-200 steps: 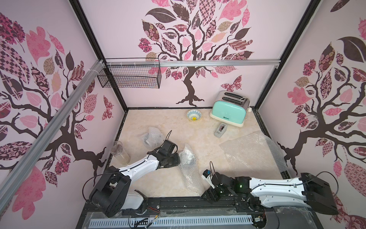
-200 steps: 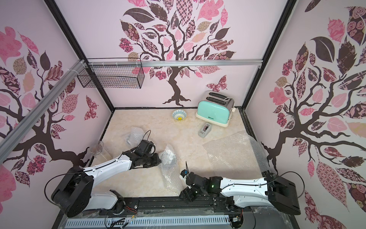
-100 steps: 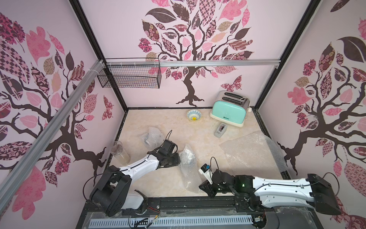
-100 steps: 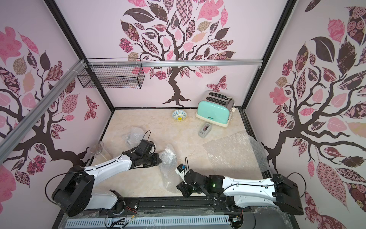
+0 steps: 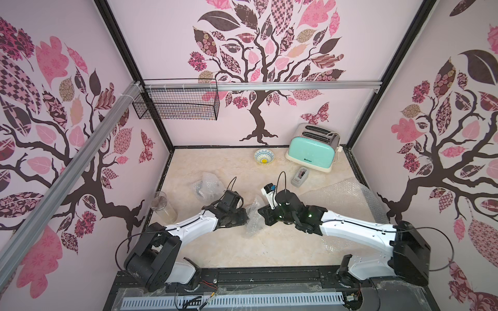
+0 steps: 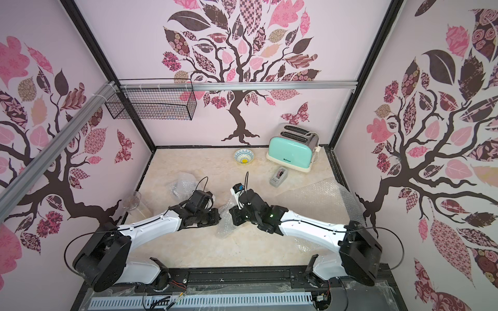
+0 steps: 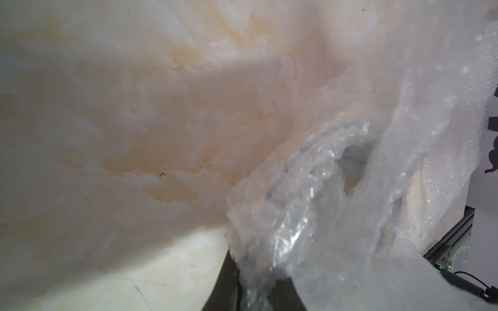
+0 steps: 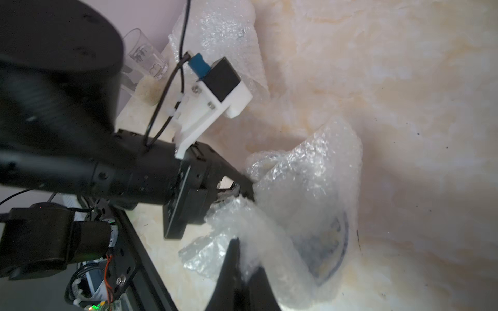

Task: Wrap bowls in bubble wrap
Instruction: Wrap the bowl in bubble wrap.

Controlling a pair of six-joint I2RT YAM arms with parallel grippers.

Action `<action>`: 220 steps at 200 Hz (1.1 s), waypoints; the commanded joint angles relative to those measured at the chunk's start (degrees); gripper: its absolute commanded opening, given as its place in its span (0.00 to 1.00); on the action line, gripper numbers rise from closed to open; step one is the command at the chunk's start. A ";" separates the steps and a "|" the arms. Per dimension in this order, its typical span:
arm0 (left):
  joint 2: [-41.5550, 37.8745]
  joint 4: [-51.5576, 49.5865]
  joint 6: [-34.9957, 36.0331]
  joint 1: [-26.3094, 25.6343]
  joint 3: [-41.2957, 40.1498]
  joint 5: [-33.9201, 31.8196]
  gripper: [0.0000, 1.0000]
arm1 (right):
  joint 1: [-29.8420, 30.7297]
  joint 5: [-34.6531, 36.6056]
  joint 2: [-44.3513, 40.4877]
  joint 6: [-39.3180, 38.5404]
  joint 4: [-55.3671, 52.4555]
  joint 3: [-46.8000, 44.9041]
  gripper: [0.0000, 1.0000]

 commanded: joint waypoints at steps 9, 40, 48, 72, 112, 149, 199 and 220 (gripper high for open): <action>0.91 -1.15 2.27 -2.37 -1.30 -0.09 0.00 | -3.85 -1.63 7.55 -2.12 5.62 4.58 0.00; 1.16 -0.68 2.59 -3.62 -1.27 0.09 0.00 | -5.12 -0.54 14.34 -2.56 7.57 6.72 0.00; 1.20 -0.58 2.54 -3.89 -1.43 0.25 0.00 | -5.24 -0.54 15.57 -2.68 8.68 6.72 0.00; 1.04 -0.17 2.50 -4.48 -1.78 0.81 0.00 | -5.43 -0.80 18.35 -2.70 10.78 6.03 0.00; -2.38 -1.35 0.73 -4.52 -3.04 -1.49 0.29 | -5.48 -2.11 18.15 -0.84 14.96 1.78 0.02; -10.10 -5.36 -3.81 -3.40 -5.37 -6.69 0.55 | -5.48 -2.47 17.32 -0.60 16.22 -0.39 0.02; -27.21 -7.09 -10.62 -1.78 -10.23 -8.31 0.68 | -5.46 -3.76 17.40 -0.21 16.56 -1.10 0.03; -32.87 -2.05 -10.19 -2.24 -12.94 -6.54 0.76 | -5.53 -4.14 17.58 0.05 16.80 -0.93 0.03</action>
